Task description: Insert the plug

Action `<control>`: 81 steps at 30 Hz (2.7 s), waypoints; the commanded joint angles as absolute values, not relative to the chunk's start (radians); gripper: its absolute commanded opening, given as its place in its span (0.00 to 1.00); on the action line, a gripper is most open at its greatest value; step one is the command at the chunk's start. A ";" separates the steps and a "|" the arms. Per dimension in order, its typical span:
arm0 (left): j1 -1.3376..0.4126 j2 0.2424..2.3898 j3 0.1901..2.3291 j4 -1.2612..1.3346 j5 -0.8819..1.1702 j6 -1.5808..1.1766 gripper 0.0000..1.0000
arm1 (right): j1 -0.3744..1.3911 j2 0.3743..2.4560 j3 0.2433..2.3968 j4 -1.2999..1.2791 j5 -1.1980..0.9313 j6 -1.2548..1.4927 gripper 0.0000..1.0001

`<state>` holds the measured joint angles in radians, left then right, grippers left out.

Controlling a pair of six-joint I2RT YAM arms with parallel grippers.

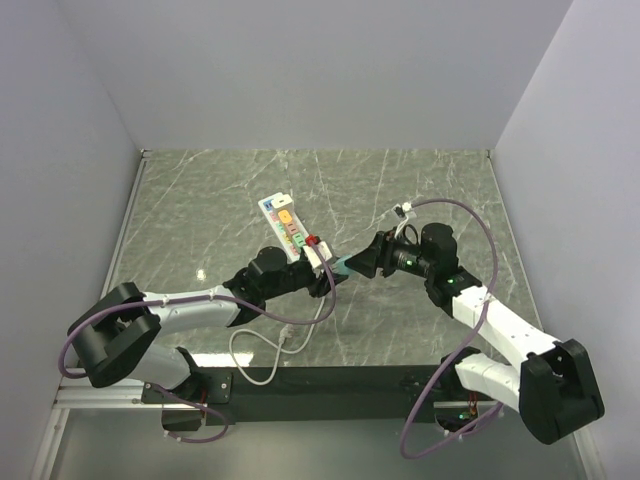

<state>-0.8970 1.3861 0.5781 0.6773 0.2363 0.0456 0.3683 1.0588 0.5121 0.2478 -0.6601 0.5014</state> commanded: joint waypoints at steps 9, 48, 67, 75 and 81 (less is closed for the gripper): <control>-0.896 1.387 0.630 0.733 0.262 0.066 0.09 | 0.365 1.115 0.511 0.357 -0.722 0.554 0.66; -0.887 1.381 0.575 0.746 0.196 0.037 0.75 | 0.365 1.112 0.584 0.292 -0.586 0.508 0.00; -0.606 1.261 0.497 0.704 0.168 -0.167 0.76 | 0.385 0.908 0.583 0.163 -0.382 0.339 0.00; -0.505 1.465 0.652 0.595 0.051 -0.325 0.76 | 0.606 1.005 0.704 0.110 -0.121 0.223 0.00; -0.457 1.525 0.683 0.606 0.069 -0.377 0.76 | 0.647 1.146 0.797 0.101 -0.088 0.186 0.00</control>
<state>-0.4740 1.5105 0.6292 0.5964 0.0765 -0.3256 0.6258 1.0885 0.7193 0.0895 -0.1627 0.2375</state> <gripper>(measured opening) 0.760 0.404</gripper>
